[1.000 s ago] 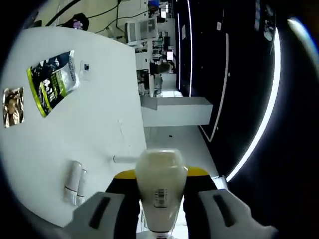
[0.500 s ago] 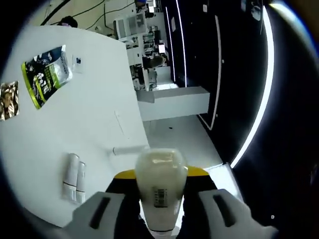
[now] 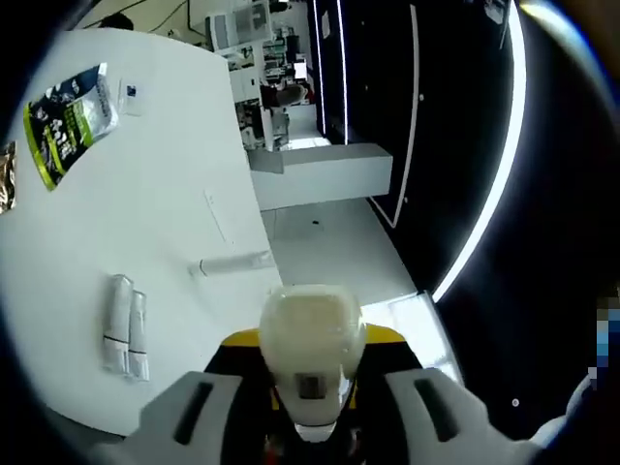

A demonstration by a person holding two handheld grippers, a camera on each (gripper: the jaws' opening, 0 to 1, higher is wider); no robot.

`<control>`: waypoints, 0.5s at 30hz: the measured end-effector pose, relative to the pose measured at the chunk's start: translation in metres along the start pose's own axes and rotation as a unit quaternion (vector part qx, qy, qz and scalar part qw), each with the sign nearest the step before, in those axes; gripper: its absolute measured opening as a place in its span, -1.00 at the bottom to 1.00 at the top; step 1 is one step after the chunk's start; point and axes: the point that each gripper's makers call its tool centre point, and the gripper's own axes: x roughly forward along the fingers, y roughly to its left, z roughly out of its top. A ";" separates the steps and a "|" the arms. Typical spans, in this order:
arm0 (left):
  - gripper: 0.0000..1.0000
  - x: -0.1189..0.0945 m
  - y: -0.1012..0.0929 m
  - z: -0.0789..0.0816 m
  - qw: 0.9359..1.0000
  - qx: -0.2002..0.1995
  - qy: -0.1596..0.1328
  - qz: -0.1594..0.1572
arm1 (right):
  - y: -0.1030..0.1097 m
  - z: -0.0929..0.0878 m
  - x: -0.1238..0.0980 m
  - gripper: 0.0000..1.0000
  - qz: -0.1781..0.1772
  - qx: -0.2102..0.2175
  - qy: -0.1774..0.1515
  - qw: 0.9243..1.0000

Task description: Arrange the skincare products in the storage area until every visible bottle or jar stands upright without overlapping.

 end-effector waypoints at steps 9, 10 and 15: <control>-0.41 -0.013 -0.011 -0.034 0.989 0.044 0.138 -0.020 | 0.012 0.000 -0.014 -0.31 0.019 -0.009 0.112 0.994; -0.43 -0.014 -0.012 -0.034 0.988 0.044 0.147 -0.022 | 0.013 -0.001 -0.017 -0.31 0.017 -0.009 0.130 0.991; -0.45 -0.026 -0.019 -0.051 0.971 0.033 0.234 -0.043 | 0.019 -0.007 -0.026 -0.32 0.020 -0.006 0.189 0.982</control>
